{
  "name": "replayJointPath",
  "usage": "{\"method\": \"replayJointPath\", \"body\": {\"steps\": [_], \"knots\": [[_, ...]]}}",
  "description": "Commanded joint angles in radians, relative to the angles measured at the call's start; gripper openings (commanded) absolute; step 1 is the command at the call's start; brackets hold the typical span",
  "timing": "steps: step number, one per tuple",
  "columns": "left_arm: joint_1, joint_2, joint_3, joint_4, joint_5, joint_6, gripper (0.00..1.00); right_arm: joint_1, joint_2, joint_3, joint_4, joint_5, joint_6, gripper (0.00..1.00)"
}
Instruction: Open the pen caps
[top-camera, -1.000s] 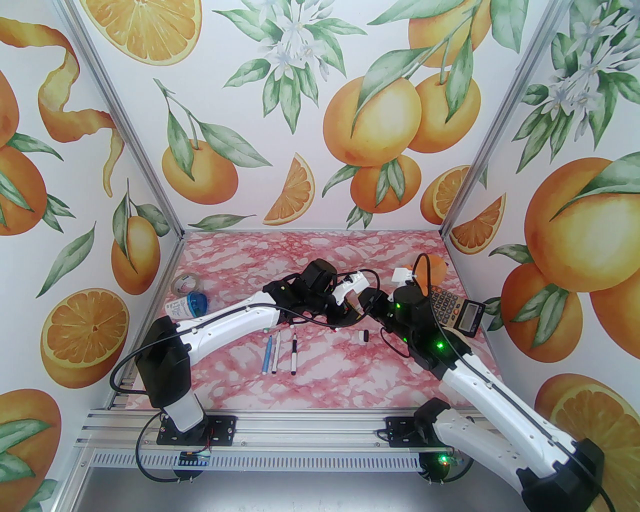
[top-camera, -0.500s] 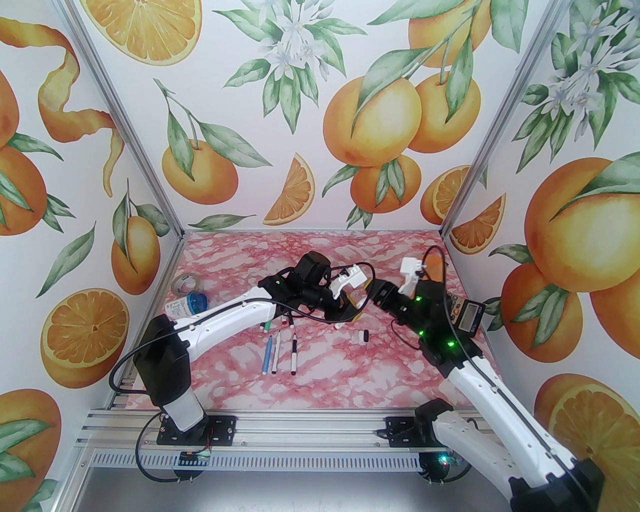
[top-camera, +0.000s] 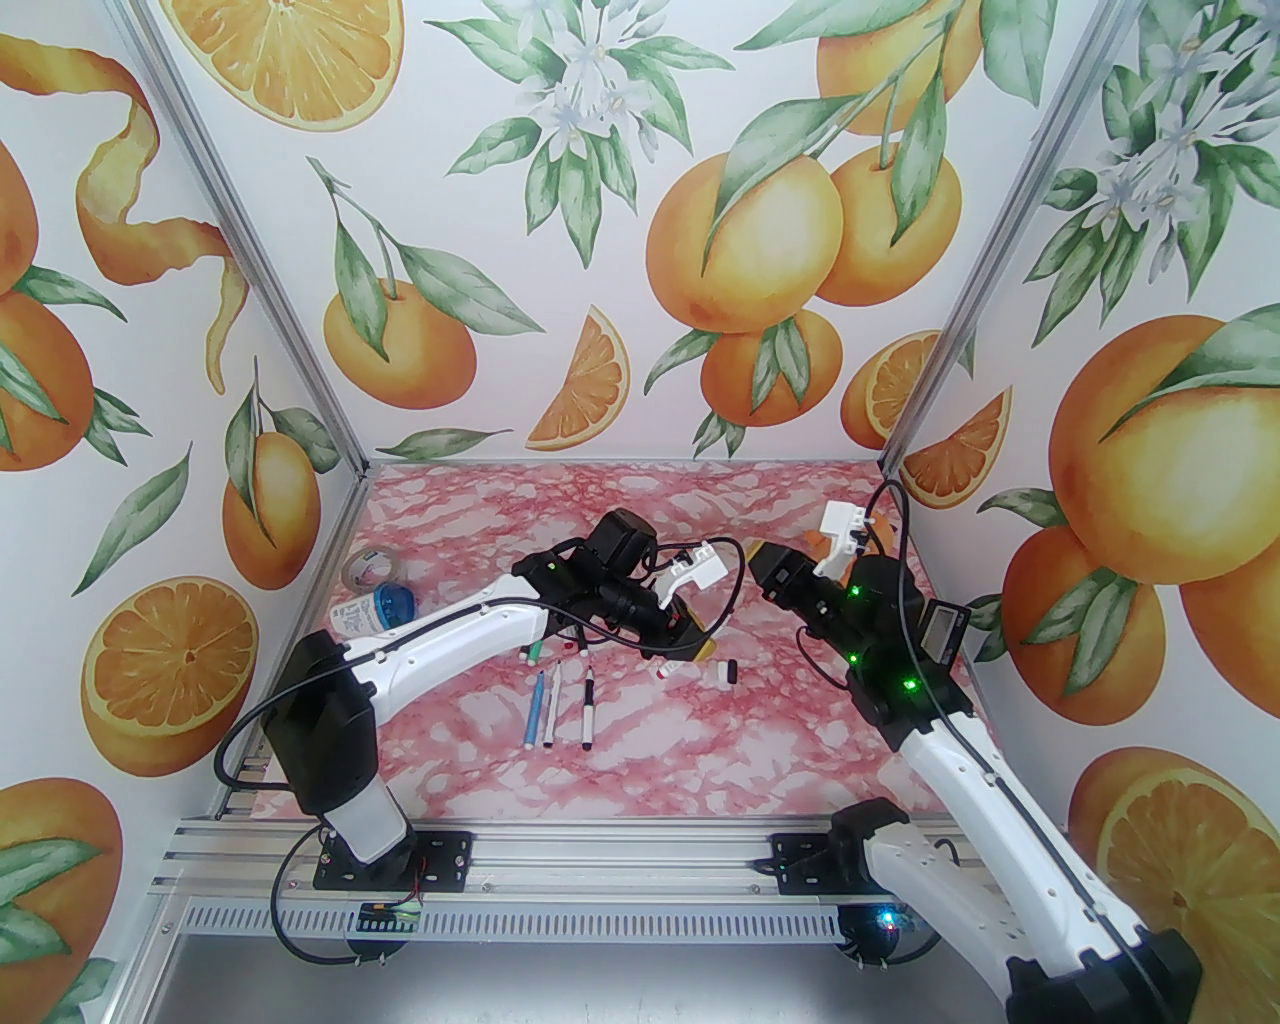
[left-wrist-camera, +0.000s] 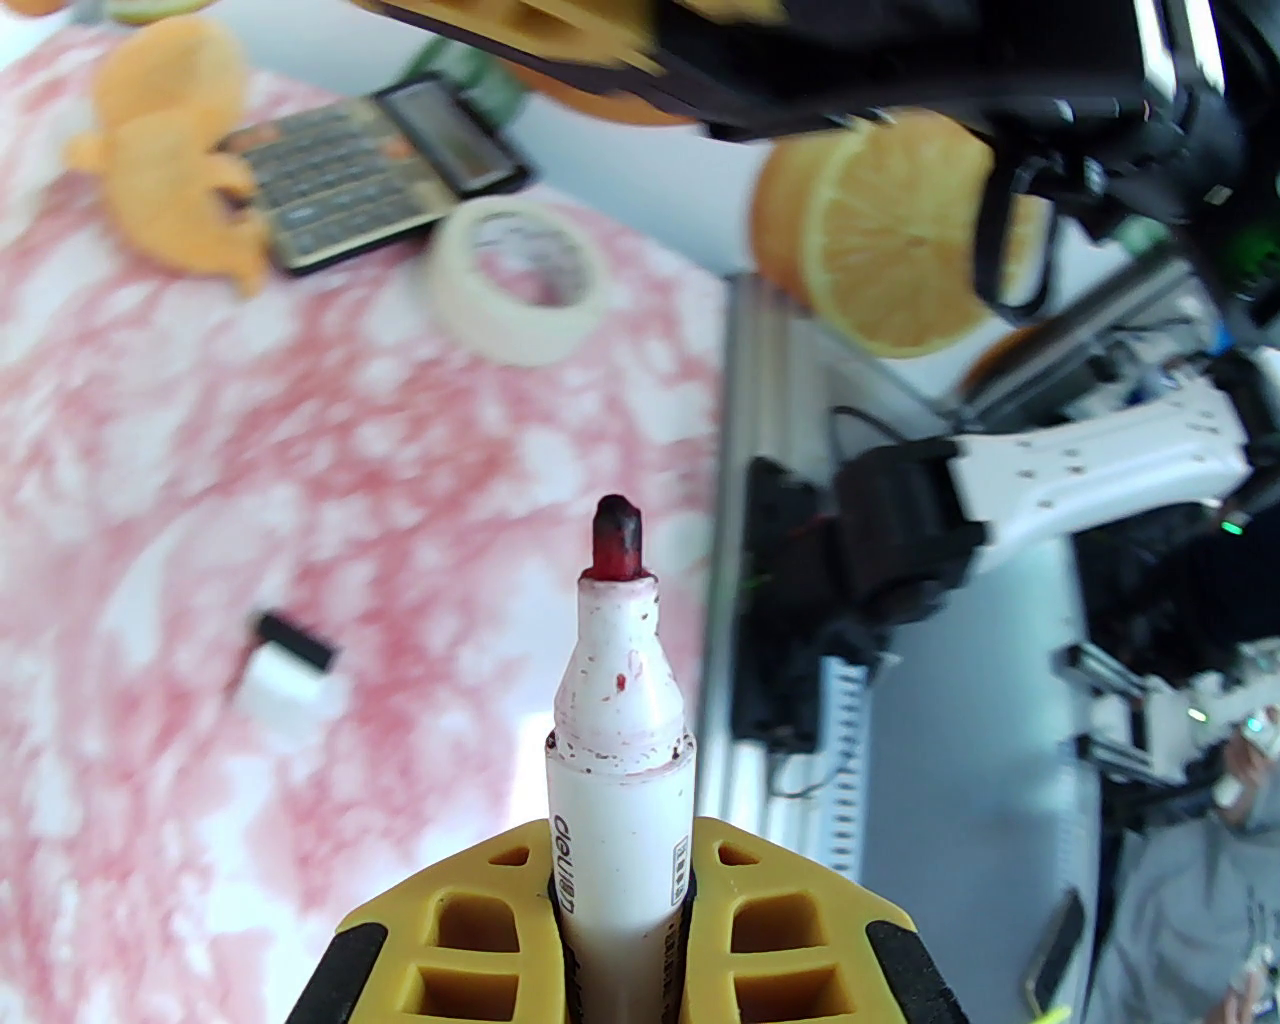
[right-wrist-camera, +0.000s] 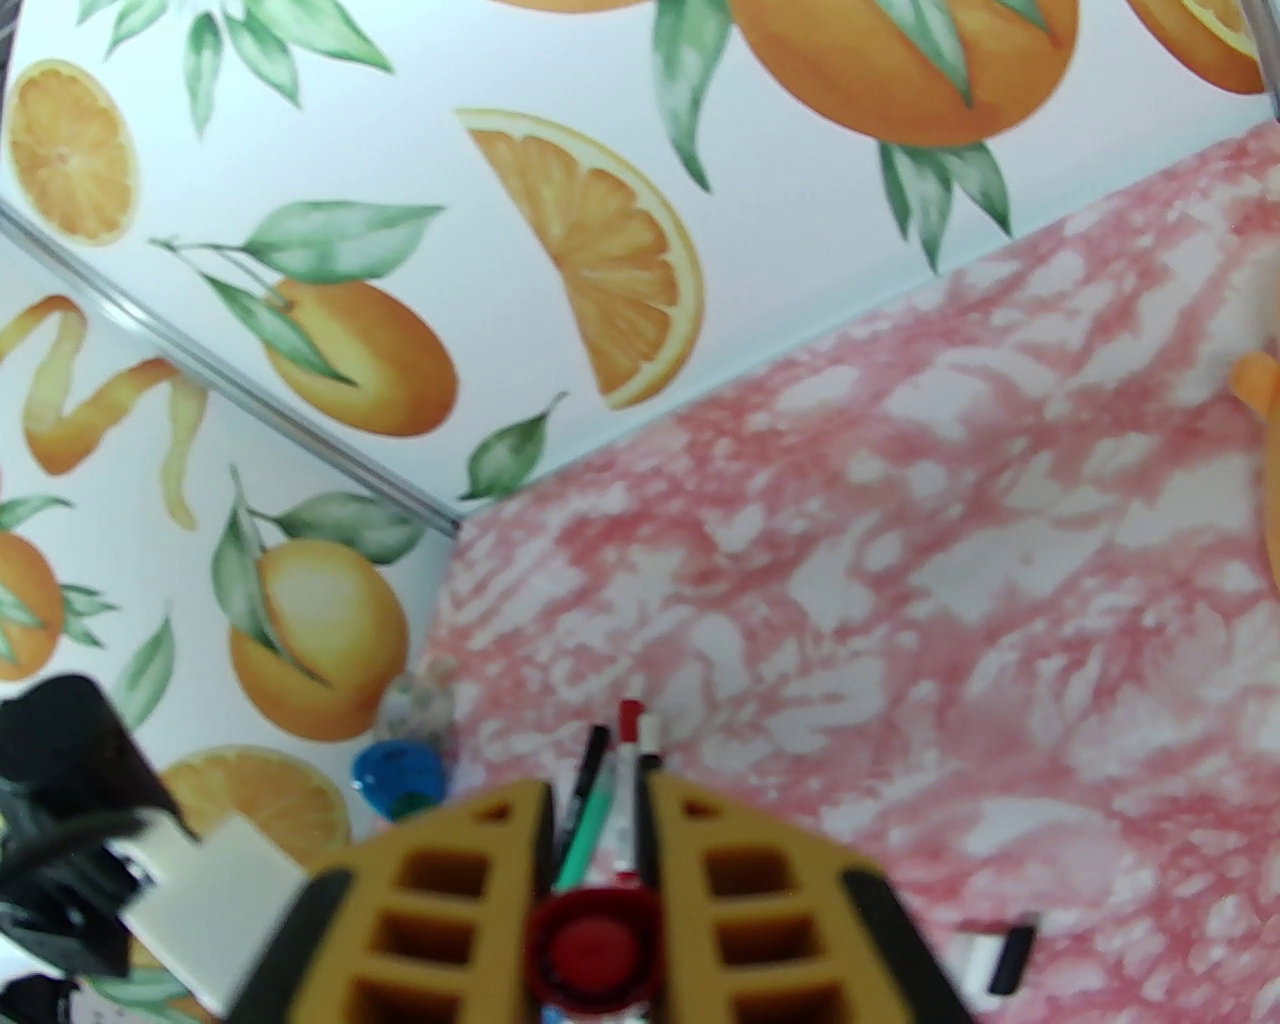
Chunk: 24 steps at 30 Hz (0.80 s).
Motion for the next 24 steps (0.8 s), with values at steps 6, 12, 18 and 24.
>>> {"method": "replayJointPath", "body": {"steps": [6,12,18,24], "knots": [[0.006,-0.145,-0.016,-0.04,-0.205,0.12,0.04,-0.004,-0.004,0.028,-0.355,0.09,-0.165,0.15],[0.012,-0.222,-0.066,0.022,-0.292,0.111,0.04,-0.003,0.048,-0.024,-0.428,0.108,-0.206,0.15],[0.05,-0.285,-0.11,0.104,-0.277,0.063,0.04,-0.001,0.136,-0.057,-0.429,0.111,-0.231,0.15],[0.069,-0.302,-0.126,0.128,-0.269,0.055,0.04,0.005,0.245,-0.076,-0.385,0.101,-0.252,0.16]]}}
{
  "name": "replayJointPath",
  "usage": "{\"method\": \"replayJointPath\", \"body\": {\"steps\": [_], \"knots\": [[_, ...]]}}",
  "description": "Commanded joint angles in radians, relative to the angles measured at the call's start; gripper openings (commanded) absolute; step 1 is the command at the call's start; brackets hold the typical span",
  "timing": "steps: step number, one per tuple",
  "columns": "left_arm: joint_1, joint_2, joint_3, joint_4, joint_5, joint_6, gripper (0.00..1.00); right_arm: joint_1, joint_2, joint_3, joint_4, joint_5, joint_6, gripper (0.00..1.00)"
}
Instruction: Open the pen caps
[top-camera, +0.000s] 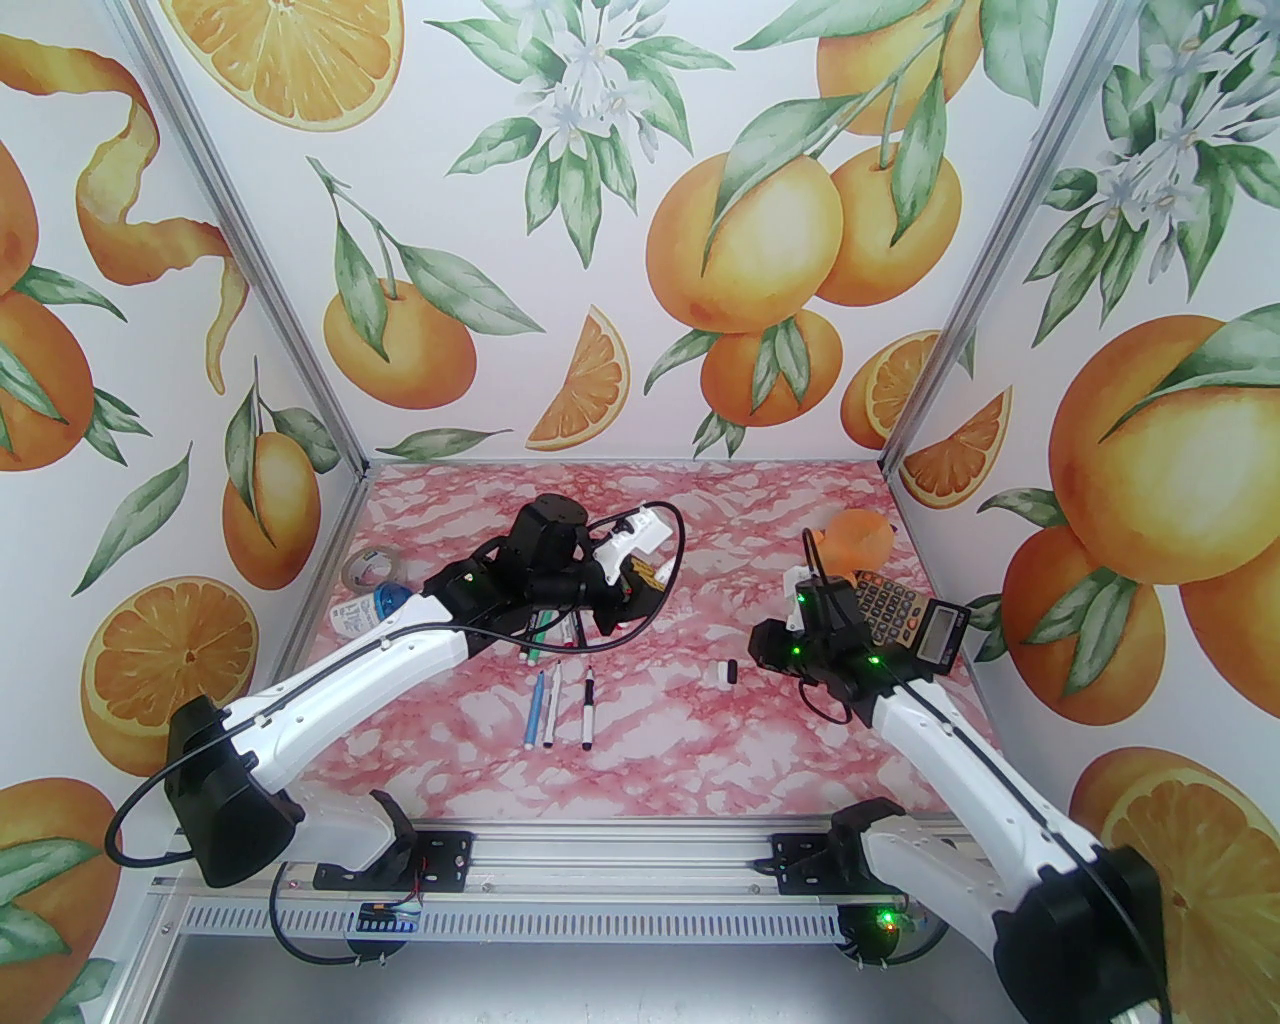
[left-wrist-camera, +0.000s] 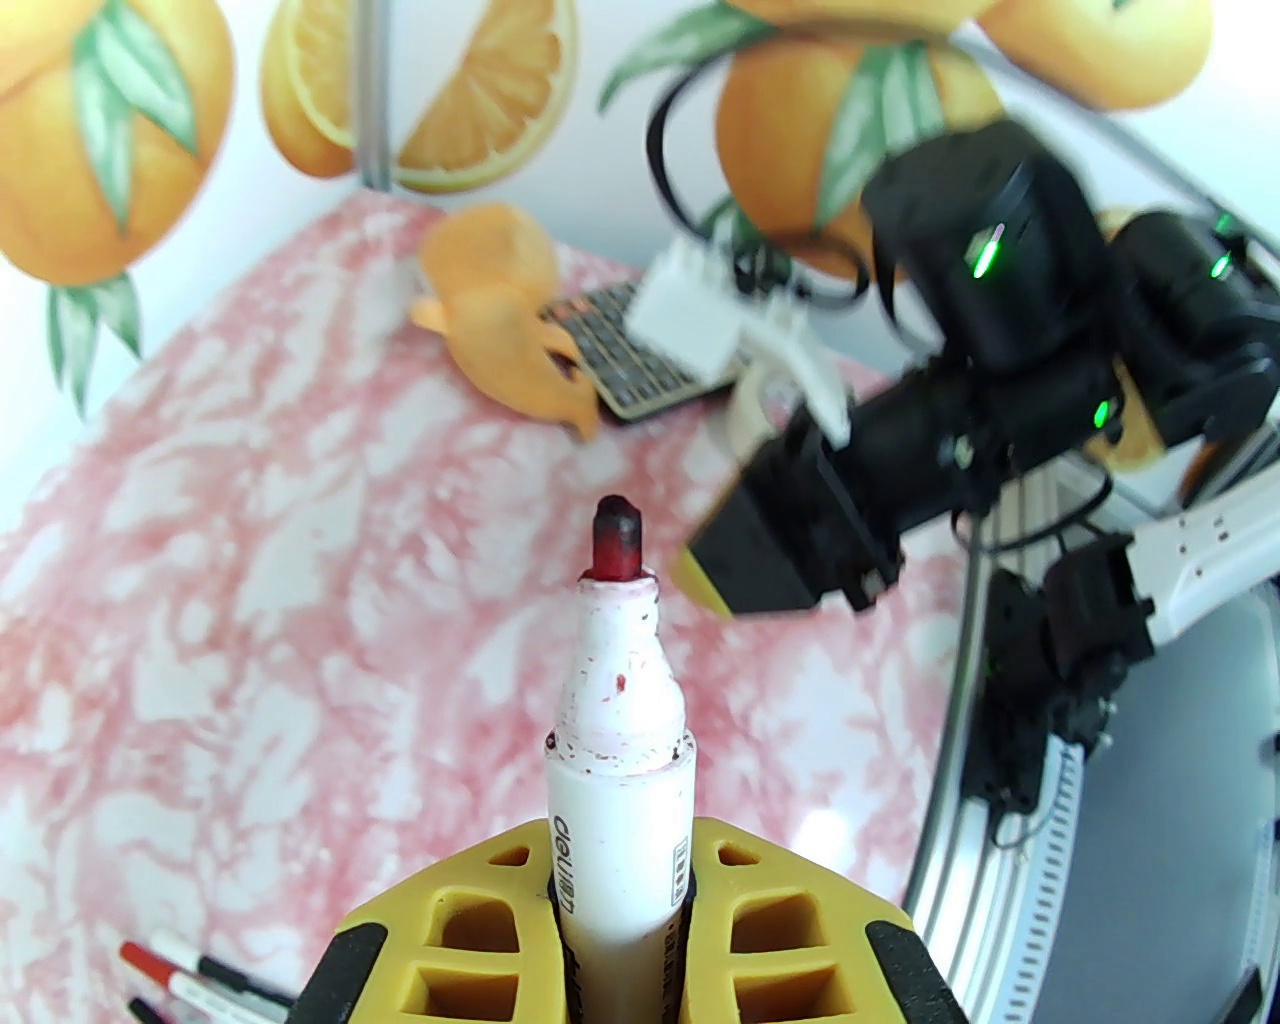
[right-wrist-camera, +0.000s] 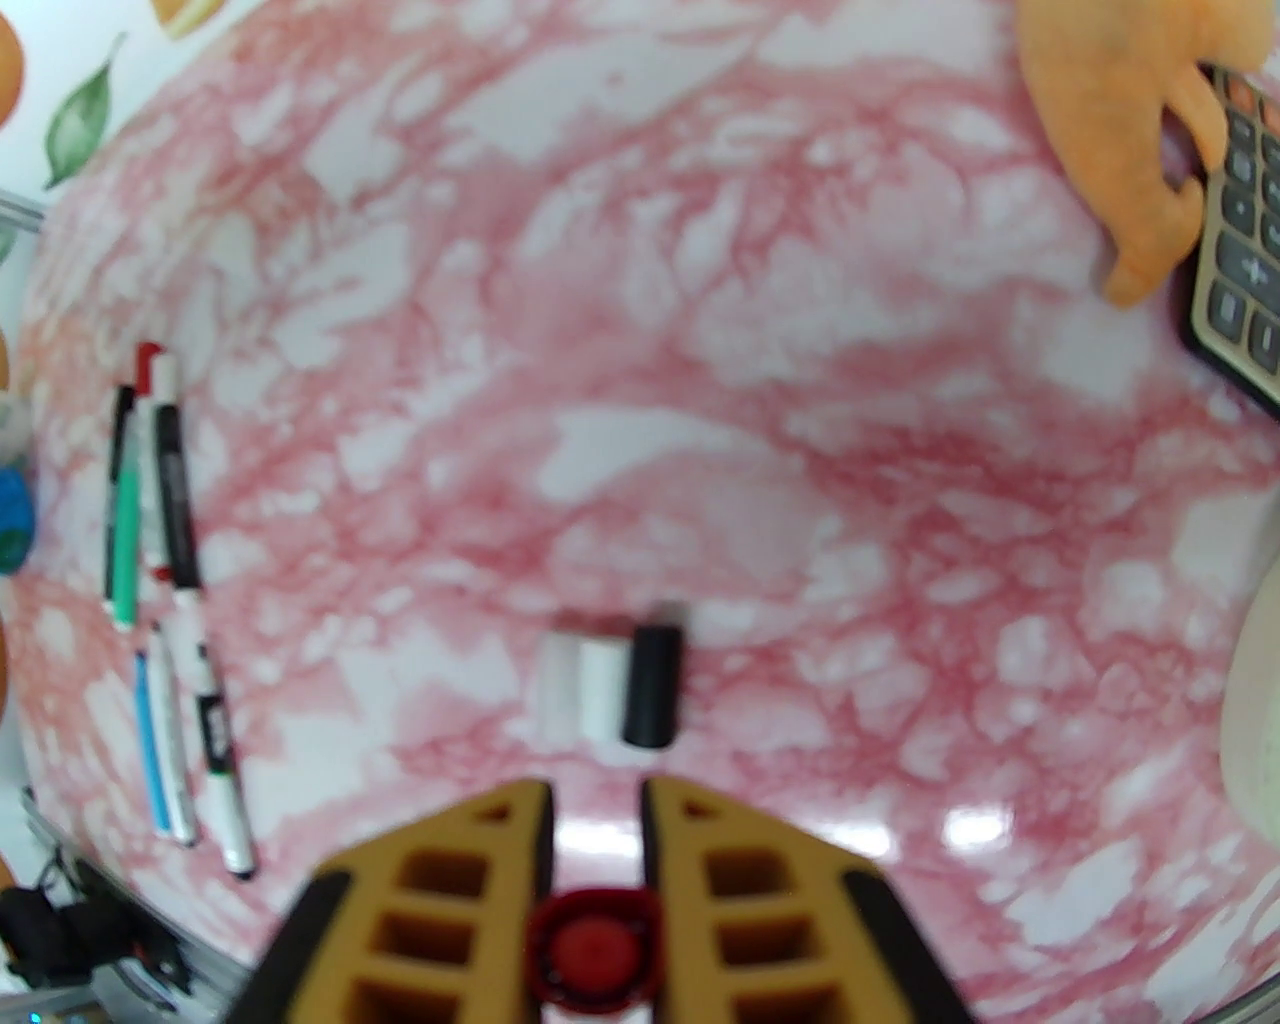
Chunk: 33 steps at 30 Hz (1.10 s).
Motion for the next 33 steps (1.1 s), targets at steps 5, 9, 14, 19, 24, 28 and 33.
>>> {"method": "replayJointPath", "body": {"steps": [5,9,14,19,24,28,33], "knots": [[0.002,-0.016,-0.003,0.029,0.014,-0.012,0.04,0.012,0.117,-0.032,0.07,0.019,-0.037,0.16],[0.001,-0.012,-0.001,0.029,0.017,-0.012,0.04,0.015,0.141,-0.042,0.089,0.02,-0.035,0.17],[0.001,0.002,0.005,0.019,0.034,-0.012,0.04,0.018,0.222,-0.054,0.142,0.011,-0.036,0.18],[-0.001,0.01,0.009,0.014,0.037,-0.012,0.04,0.019,0.263,-0.051,0.163,0.013,-0.037,0.18],[-0.005,0.016,0.01,0.009,0.038,-0.012,0.04,0.019,0.299,-0.053,0.185,0.011,-0.036,0.19],[-0.007,0.02,0.011,0.006,0.037,-0.012,0.04,0.019,0.322,-0.051,0.197,0.013,-0.037,0.2],[-0.008,0.022,0.013,0.003,0.034,-0.009,0.04,0.018,0.335,-0.047,0.198,0.021,-0.043,0.21]]}}
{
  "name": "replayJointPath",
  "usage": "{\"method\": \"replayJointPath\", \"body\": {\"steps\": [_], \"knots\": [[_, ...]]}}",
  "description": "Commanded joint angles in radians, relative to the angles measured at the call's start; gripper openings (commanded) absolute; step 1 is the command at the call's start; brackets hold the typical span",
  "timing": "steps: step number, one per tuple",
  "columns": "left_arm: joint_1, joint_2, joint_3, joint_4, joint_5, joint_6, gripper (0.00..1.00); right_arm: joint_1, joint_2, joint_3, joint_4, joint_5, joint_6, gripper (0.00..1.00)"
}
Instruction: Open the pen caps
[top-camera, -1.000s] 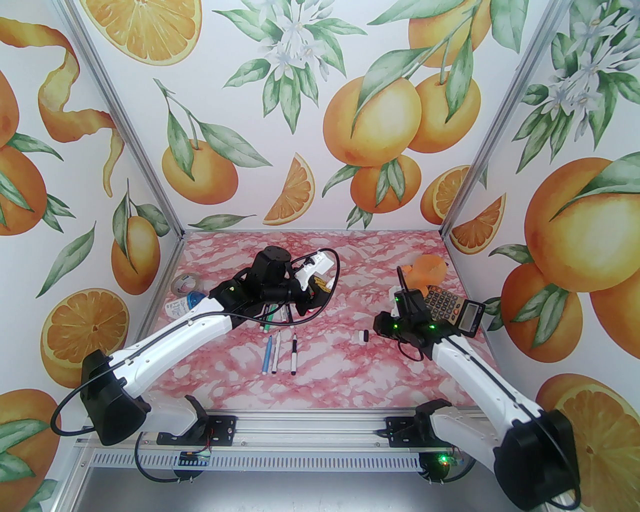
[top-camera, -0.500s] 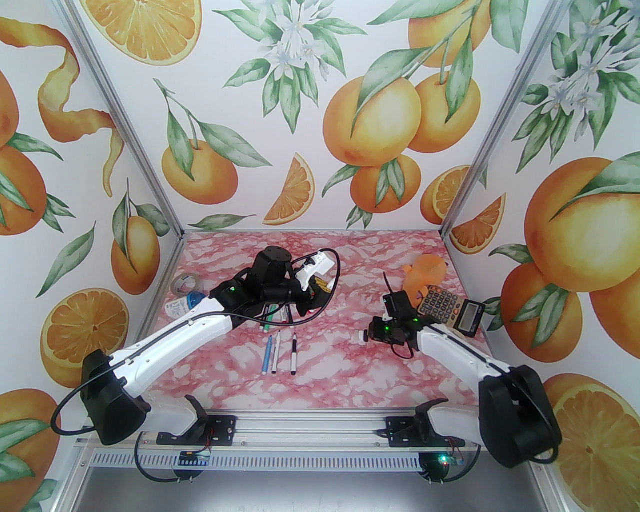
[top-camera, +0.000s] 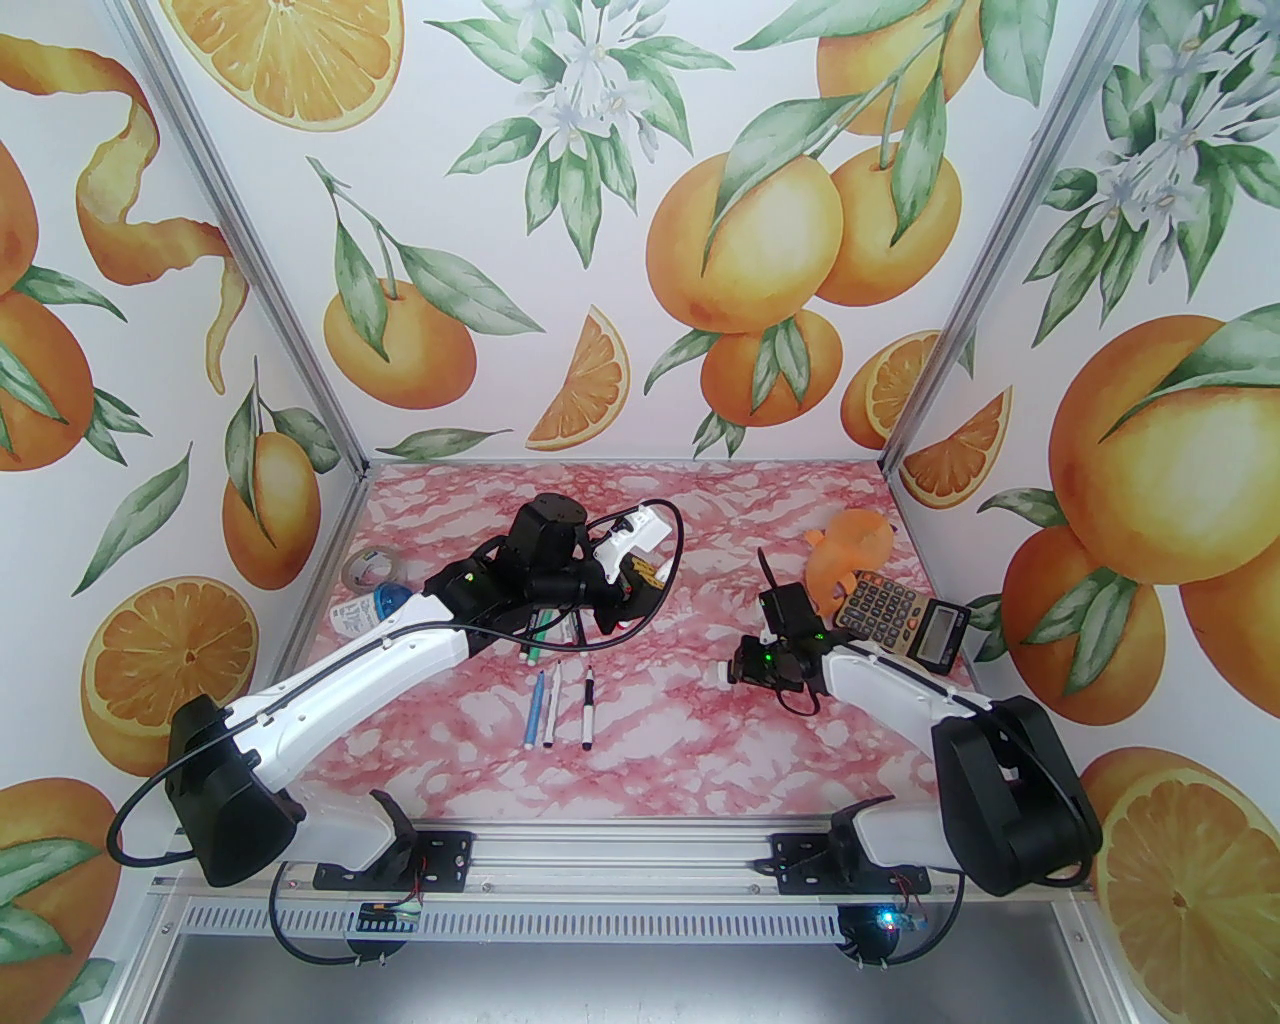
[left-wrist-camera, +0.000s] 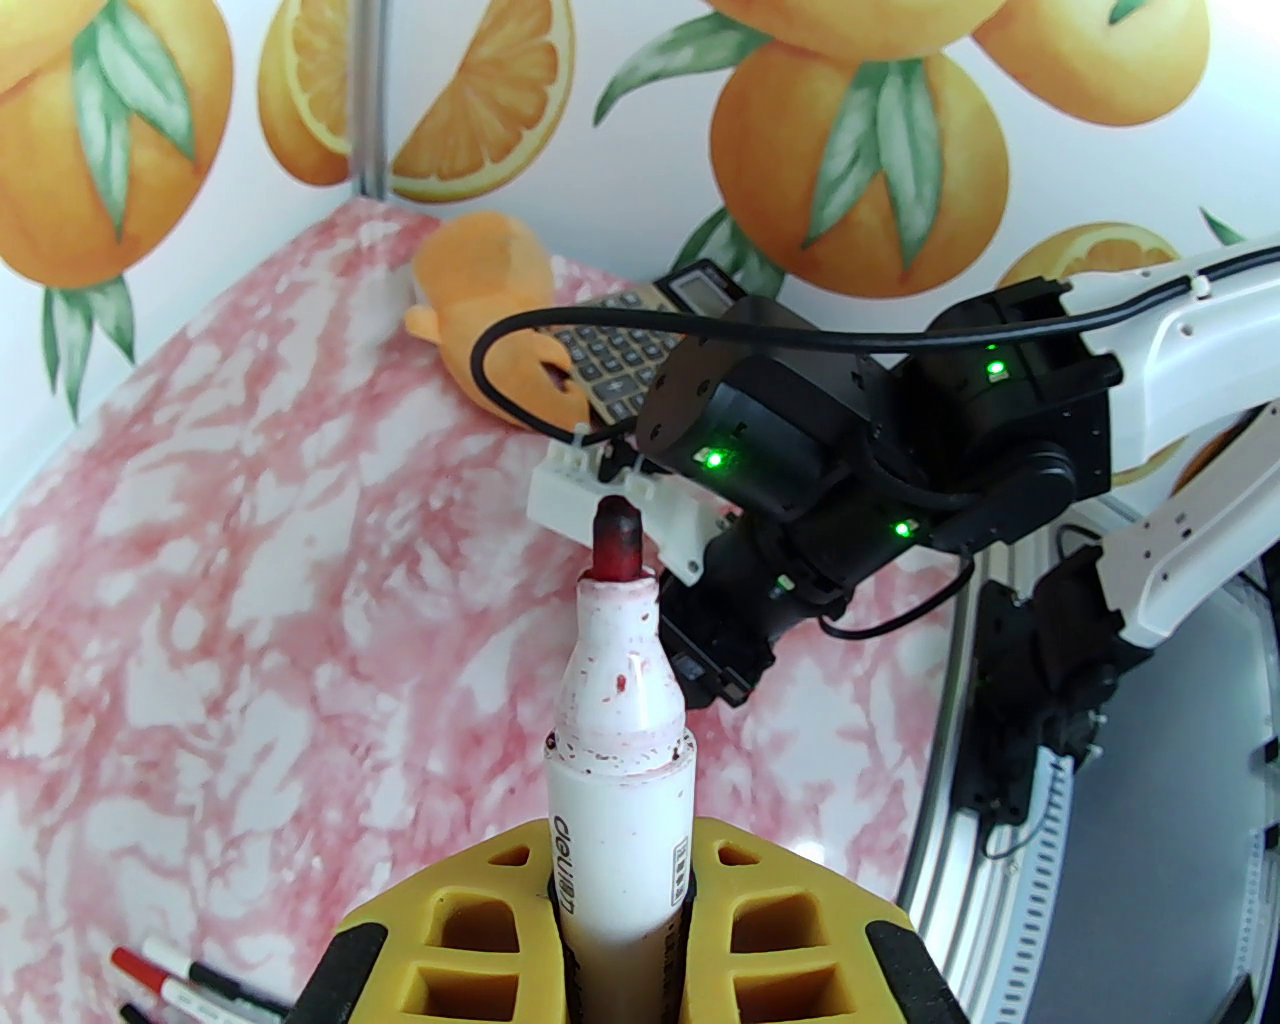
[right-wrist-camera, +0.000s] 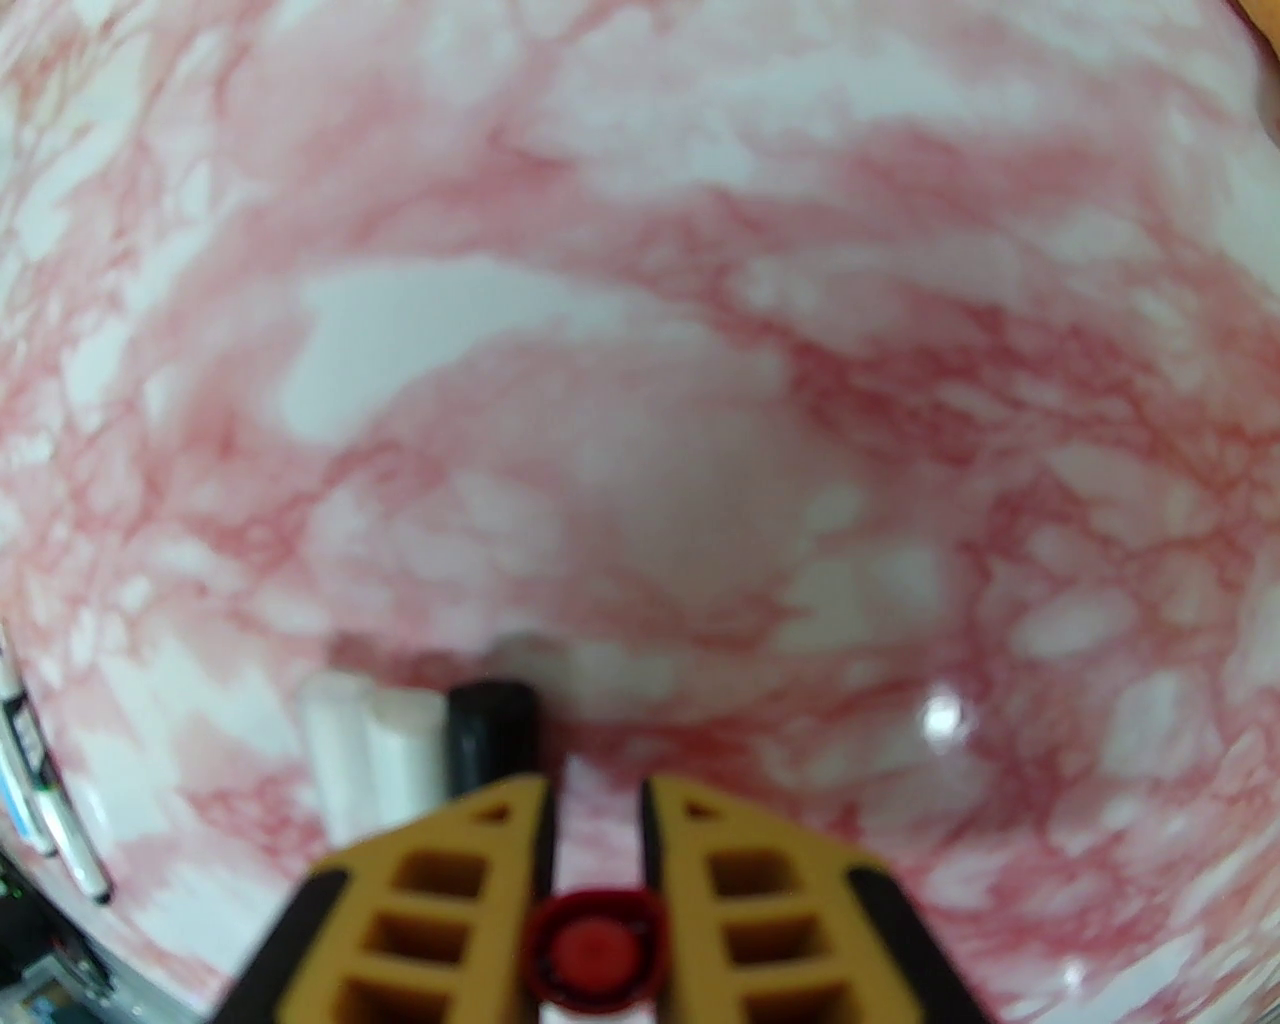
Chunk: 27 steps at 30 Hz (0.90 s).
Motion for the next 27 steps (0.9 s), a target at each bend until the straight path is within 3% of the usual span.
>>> {"method": "replayJointPath", "body": {"steps": [1,17,27], "knots": [[-0.007,0.011,0.014,0.0,0.012,0.0,0.04,0.004,0.015,0.0,0.025,0.024,-0.017,0.21],[-0.009,0.019,0.016,-0.006,0.011,0.005,0.04,0.004,0.014,0.014,0.017,0.026,-0.019,0.27],[-0.009,0.025,0.016,-0.007,0.011,0.005,0.04,0.007,-0.066,0.031,-0.047,0.042,-0.023,0.28]]}}
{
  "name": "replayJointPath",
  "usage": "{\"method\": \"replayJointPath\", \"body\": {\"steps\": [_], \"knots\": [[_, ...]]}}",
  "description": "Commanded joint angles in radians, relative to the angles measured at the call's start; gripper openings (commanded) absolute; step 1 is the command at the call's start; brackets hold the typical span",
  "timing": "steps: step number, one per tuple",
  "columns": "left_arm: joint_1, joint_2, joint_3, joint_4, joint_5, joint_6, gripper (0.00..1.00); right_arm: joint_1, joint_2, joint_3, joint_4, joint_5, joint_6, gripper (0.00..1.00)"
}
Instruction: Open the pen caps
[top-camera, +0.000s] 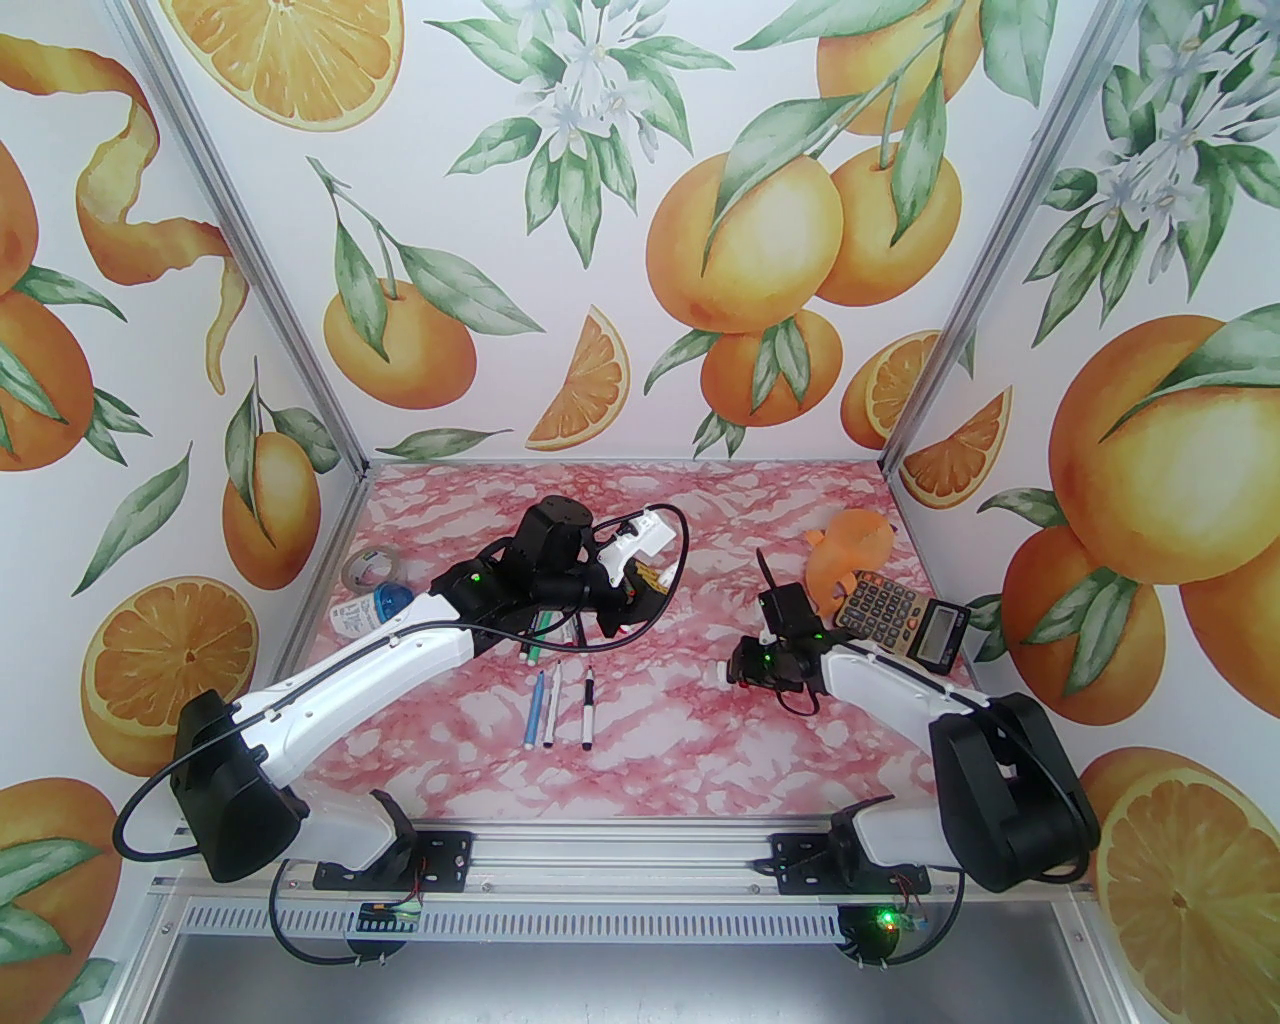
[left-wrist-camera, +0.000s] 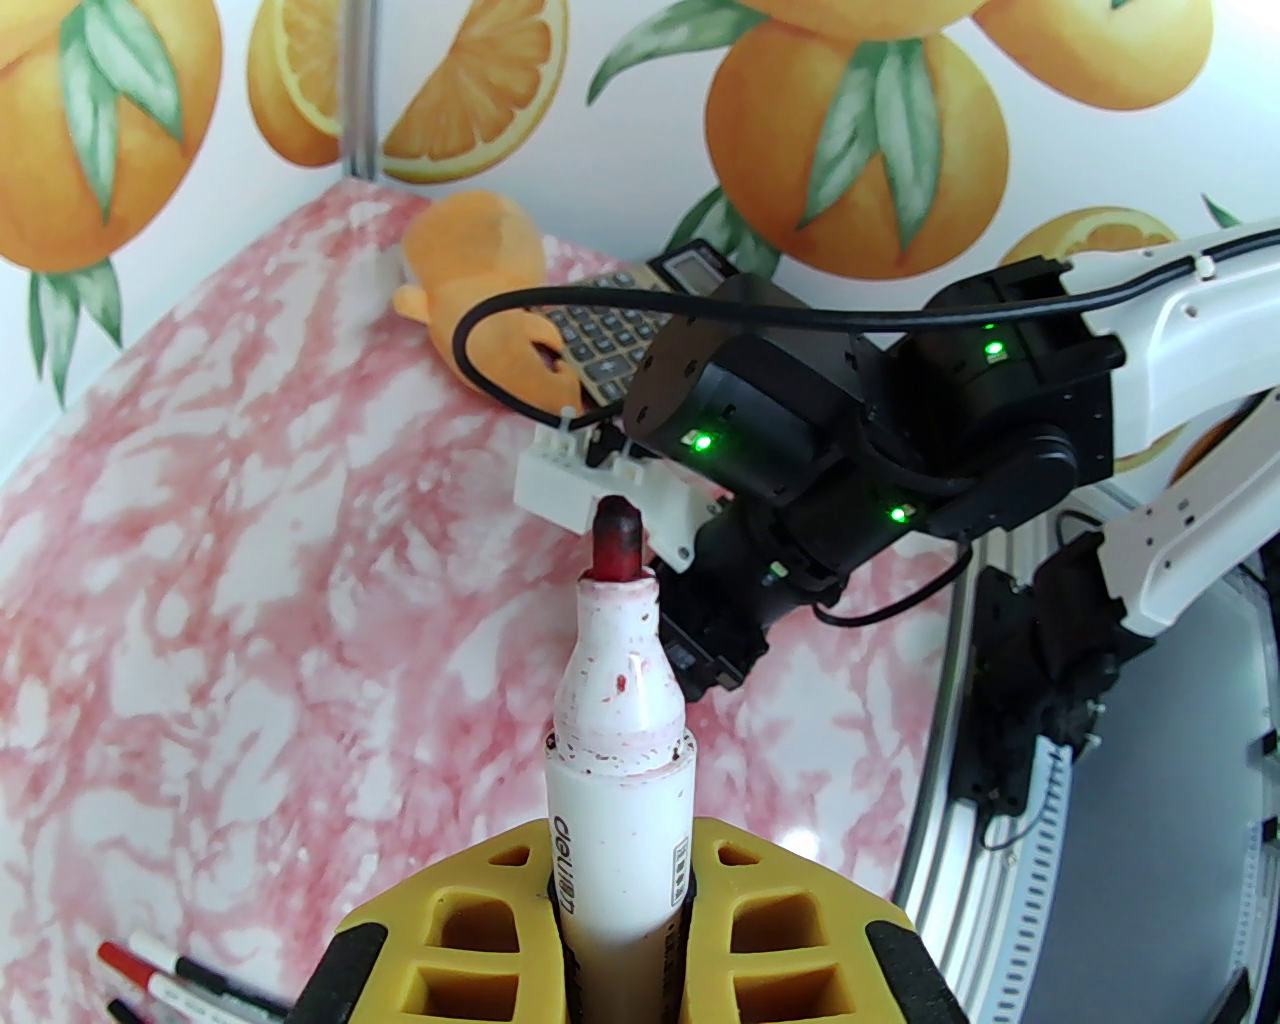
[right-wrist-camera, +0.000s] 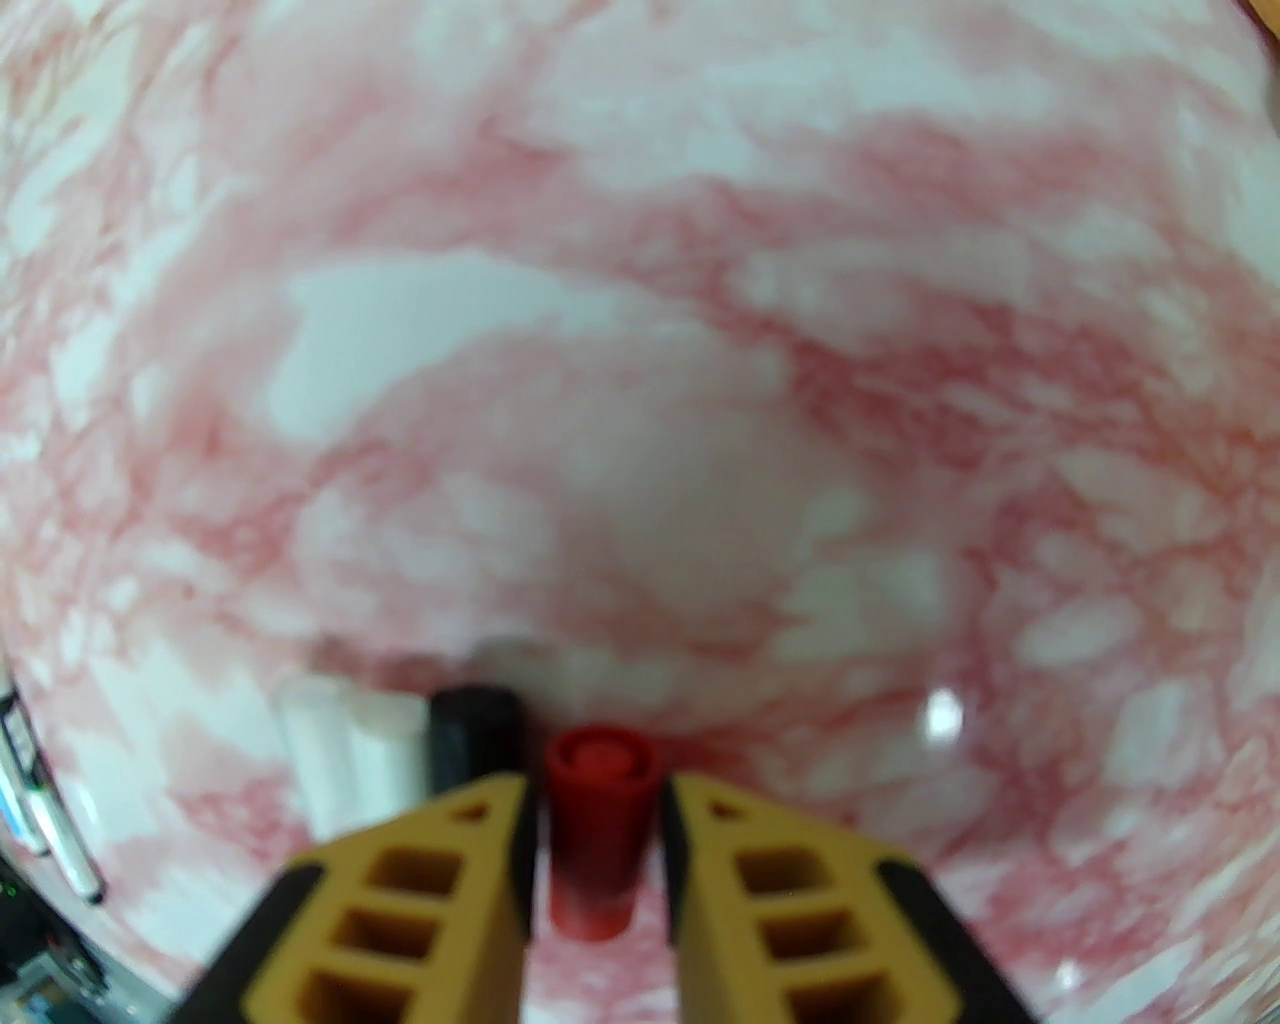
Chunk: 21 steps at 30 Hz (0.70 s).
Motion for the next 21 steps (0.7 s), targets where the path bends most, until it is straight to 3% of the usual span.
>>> {"method": "replayJointPath", "body": {"steps": [1,6,12,15,21], "knots": [[-0.002,0.008,0.016,0.001,0.011,0.002,0.04,0.01,-0.062,0.035,-0.049,0.041,-0.019,0.29],[-0.004,0.007,0.01,0.012,0.001,-0.004,0.04,0.037,-0.174,0.075,-0.133,0.064,-0.019,0.31],[-0.001,0.021,0.015,0.013,-0.052,-0.004,0.04,0.068,-0.35,0.119,-0.214,0.041,-0.019,0.44],[-0.001,0.01,0.025,0.008,-0.091,-0.034,0.05,0.069,-0.451,0.14,-0.265,0.008,-0.02,0.54],[-0.001,0.002,0.065,-0.085,-0.207,-0.125,0.05,0.07,-0.62,0.189,-0.379,-0.099,-0.035,0.86]]}}
